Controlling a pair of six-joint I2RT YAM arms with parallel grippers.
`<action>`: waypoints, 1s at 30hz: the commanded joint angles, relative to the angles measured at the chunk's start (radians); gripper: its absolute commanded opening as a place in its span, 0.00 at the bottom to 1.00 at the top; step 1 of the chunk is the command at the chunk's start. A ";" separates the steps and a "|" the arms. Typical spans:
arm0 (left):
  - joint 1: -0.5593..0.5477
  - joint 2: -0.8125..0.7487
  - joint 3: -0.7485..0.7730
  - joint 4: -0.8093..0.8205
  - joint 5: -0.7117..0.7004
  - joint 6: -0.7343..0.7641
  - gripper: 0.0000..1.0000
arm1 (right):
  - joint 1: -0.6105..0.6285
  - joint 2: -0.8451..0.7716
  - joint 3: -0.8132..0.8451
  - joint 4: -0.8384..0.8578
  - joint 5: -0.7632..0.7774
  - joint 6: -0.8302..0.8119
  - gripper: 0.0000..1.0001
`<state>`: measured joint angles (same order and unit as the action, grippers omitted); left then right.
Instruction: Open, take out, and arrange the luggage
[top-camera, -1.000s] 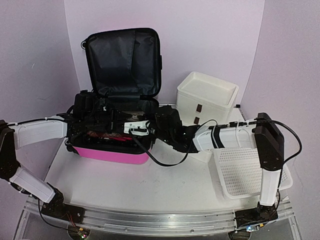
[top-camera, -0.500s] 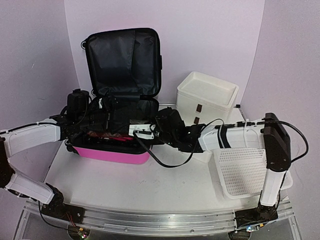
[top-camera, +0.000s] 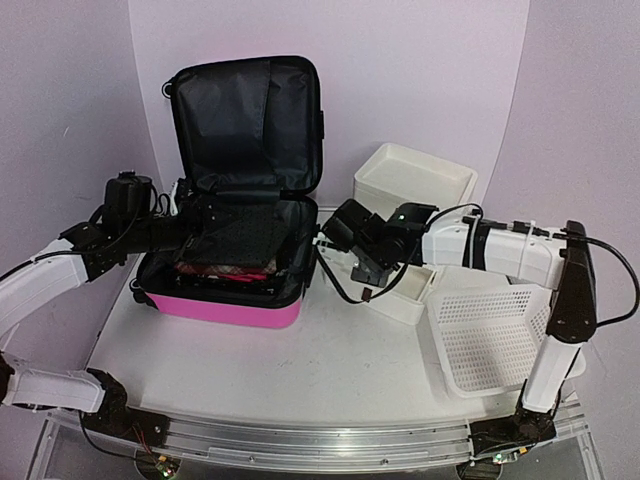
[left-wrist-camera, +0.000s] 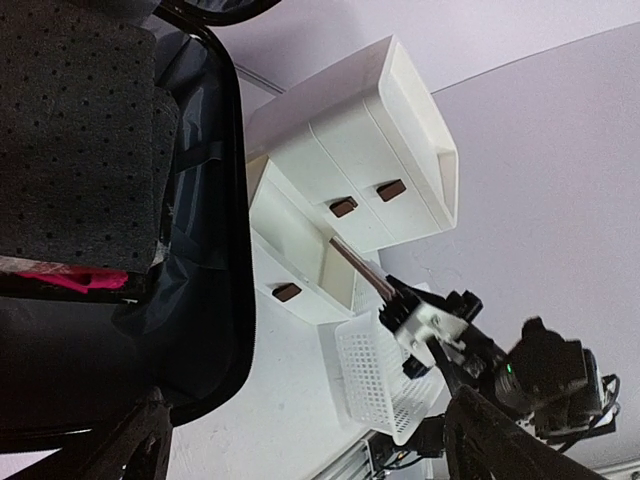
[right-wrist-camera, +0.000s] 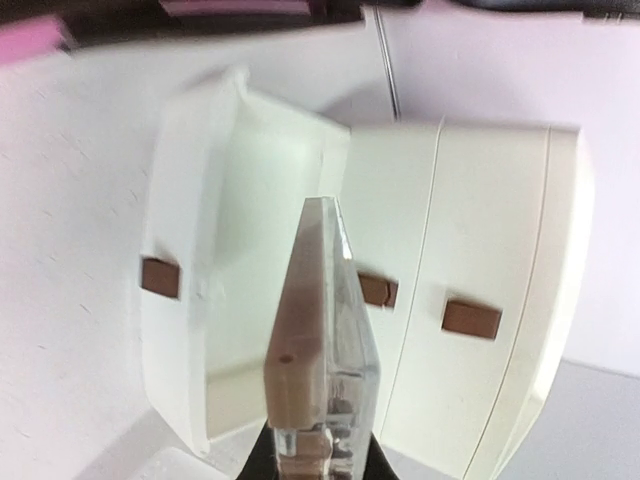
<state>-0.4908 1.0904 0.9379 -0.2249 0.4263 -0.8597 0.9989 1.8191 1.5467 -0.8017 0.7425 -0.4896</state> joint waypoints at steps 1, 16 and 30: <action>0.001 -0.068 0.068 -0.097 -0.011 0.126 0.95 | -0.082 0.081 0.103 -0.081 0.047 0.073 0.00; 0.001 -0.251 0.121 -0.437 -0.118 0.339 0.95 | -0.244 0.453 0.458 -0.096 -0.140 0.093 0.00; 0.001 -0.279 0.150 -0.478 -0.111 0.355 0.95 | -0.282 0.674 0.632 0.002 -0.043 0.063 0.02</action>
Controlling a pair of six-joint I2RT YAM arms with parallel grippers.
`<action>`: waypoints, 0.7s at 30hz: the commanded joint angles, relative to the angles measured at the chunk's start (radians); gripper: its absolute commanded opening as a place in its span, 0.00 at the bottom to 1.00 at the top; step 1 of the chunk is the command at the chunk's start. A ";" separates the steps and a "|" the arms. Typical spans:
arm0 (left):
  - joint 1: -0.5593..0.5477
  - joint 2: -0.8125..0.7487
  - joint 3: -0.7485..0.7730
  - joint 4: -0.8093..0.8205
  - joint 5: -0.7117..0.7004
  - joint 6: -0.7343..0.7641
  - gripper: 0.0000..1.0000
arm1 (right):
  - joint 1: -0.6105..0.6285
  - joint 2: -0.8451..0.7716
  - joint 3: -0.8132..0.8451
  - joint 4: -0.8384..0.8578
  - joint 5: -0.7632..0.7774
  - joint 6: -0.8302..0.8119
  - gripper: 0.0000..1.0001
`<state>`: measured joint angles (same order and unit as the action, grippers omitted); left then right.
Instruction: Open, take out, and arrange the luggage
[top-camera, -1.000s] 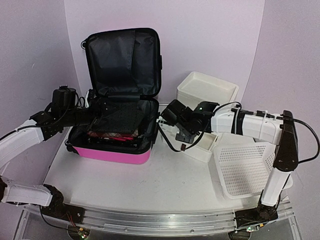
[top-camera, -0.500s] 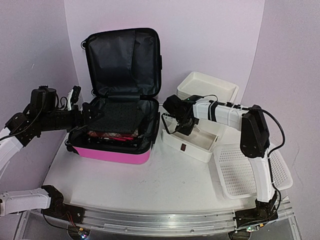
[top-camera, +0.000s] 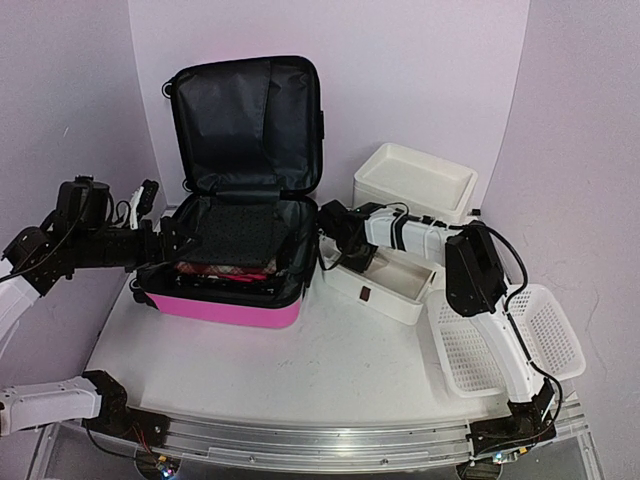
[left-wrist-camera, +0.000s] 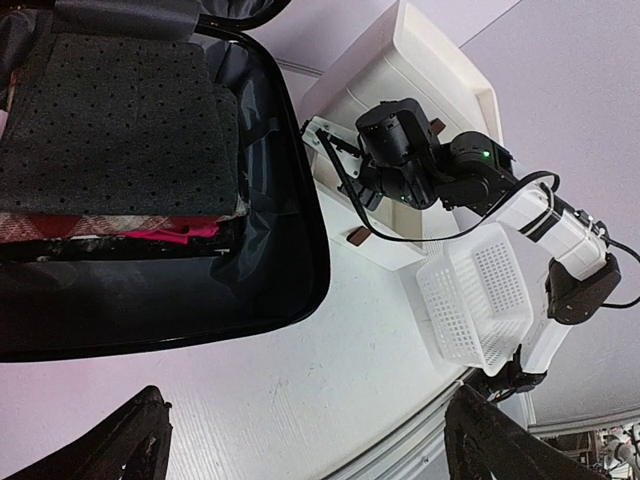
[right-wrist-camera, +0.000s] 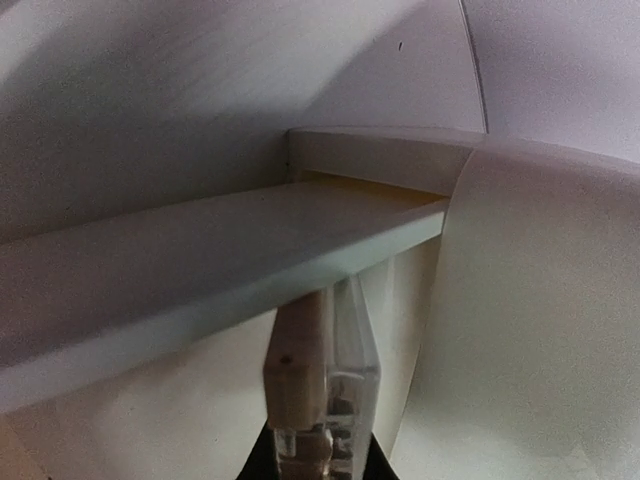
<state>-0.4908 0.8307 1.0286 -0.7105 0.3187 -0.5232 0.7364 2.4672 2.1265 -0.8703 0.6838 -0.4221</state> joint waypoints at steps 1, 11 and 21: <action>0.001 -0.020 0.058 0.006 -0.002 0.019 0.95 | -0.020 0.029 0.051 0.071 0.010 -0.008 0.04; 0.001 -0.005 0.055 0.005 -0.004 0.023 0.96 | -0.020 -0.087 -0.049 0.022 -0.184 0.052 0.55; 0.001 0.042 0.026 0.000 -0.029 0.035 0.96 | -0.020 -0.212 0.018 -0.167 -0.484 0.163 0.93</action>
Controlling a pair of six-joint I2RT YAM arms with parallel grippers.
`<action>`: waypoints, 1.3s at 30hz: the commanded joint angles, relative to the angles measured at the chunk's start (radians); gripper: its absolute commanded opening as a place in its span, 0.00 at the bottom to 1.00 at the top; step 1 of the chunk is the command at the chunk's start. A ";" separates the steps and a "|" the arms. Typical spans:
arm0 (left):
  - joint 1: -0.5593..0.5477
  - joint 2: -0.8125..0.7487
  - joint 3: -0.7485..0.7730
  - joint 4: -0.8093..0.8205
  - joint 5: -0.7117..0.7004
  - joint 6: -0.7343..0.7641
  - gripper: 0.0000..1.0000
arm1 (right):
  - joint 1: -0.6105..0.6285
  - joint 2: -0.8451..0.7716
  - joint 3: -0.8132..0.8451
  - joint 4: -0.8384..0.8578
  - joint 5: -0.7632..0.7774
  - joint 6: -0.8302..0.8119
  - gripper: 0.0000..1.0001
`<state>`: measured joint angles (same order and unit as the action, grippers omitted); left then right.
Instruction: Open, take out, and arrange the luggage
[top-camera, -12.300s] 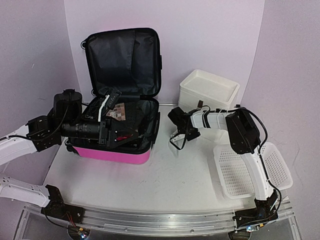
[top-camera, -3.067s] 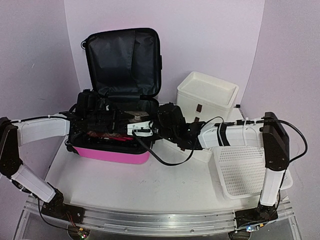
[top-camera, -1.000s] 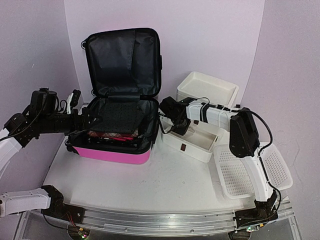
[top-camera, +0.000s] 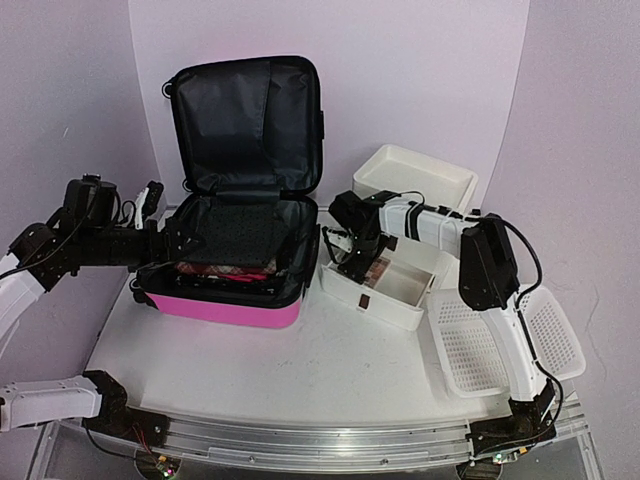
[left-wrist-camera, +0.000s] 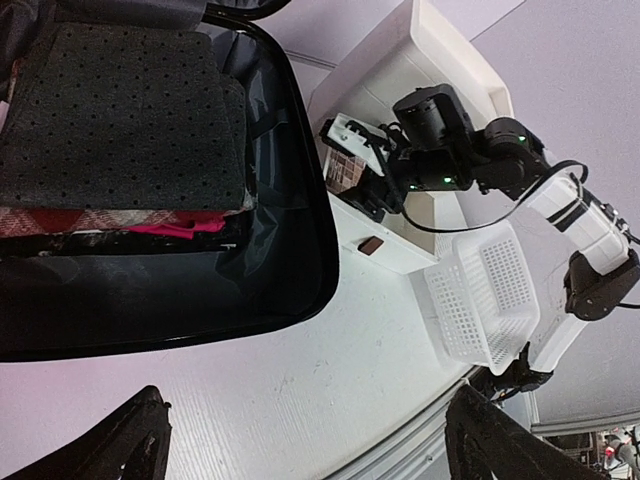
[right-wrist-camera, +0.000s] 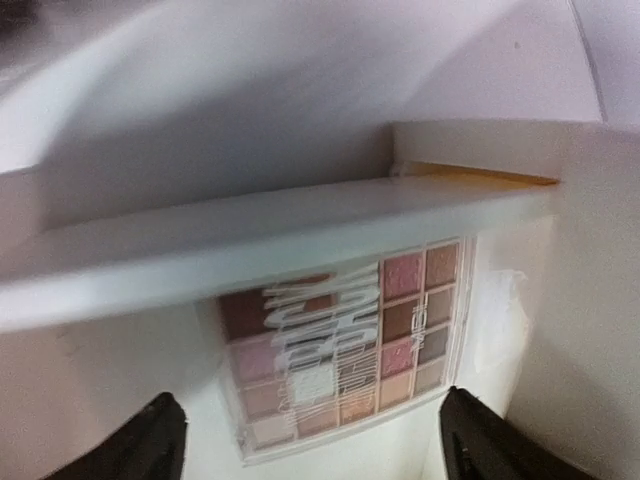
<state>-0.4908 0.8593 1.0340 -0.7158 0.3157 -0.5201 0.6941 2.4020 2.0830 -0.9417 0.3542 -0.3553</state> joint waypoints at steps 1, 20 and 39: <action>0.001 0.024 0.025 0.000 -0.034 0.042 0.97 | 0.022 -0.160 0.067 -0.114 -0.170 0.104 0.96; 0.186 0.306 0.260 -0.198 -0.145 0.260 0.99 | 0.024 -0.554 -0.280 -0.156 -0.561 0.365 0.98; 0.387 1.141 0.901 -0.308 -0.189 0.458 0.52 | 0.024 -0.978 -0.713 -0.010 -0.721 0.623 0.98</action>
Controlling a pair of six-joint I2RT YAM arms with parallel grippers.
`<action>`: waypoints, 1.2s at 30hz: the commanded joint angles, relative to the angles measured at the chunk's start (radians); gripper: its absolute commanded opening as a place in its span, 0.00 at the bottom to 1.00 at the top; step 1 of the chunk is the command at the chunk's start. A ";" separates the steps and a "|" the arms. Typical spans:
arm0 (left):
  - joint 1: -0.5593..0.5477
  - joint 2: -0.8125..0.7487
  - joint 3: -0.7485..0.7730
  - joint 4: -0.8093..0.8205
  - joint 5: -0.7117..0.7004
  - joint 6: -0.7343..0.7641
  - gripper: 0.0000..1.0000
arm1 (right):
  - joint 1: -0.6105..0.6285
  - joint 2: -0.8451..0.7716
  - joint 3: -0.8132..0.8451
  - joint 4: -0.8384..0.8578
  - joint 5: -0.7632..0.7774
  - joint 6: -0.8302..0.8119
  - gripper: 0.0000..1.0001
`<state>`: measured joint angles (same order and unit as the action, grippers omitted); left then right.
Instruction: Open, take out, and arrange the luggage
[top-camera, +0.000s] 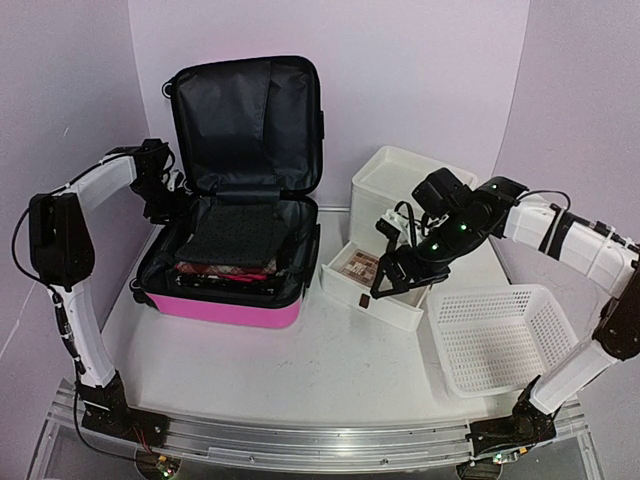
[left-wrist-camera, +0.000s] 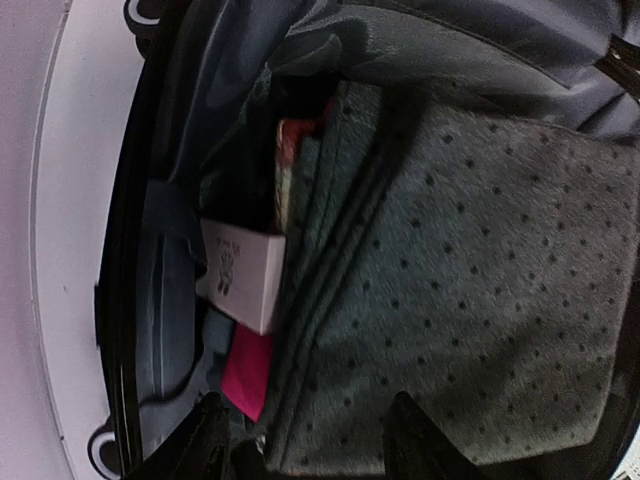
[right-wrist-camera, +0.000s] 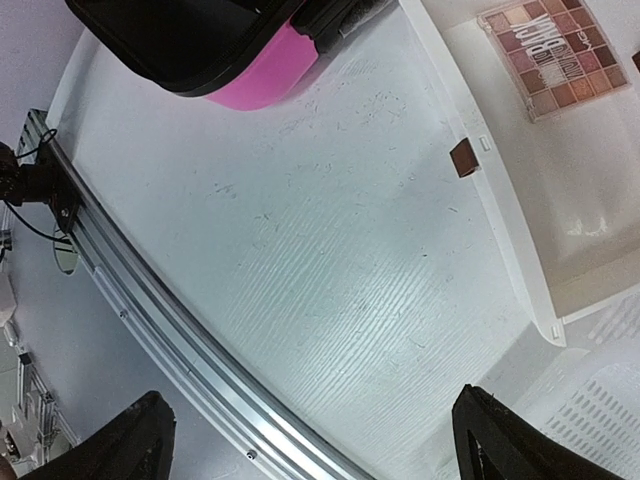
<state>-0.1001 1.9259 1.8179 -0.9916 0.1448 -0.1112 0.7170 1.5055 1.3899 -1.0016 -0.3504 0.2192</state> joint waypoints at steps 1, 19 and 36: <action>-0.003 0.104 0.140 -0.037 -0.023 0.056 0.52 | 0.001 -0.093 -0.027 0.050 -0.015 0.053 0.98; -0.007 0.366 0.304 -0.045 -0.151 0.109 0.43 | 0.001 -0.165 -0.077 0.049 0.015 0.105 0.98; -0.009 0.393 0.334 -0.047 -0.148 0.150 0.24 | 0.001 -0.195 -0.100 0.047 0.038 0.133 0.98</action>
<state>-0.1139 2.2971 2.1006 -1.0317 -0.0261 0.0246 0.7170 1.3609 1.2907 -0.9817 -0.3397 0.3382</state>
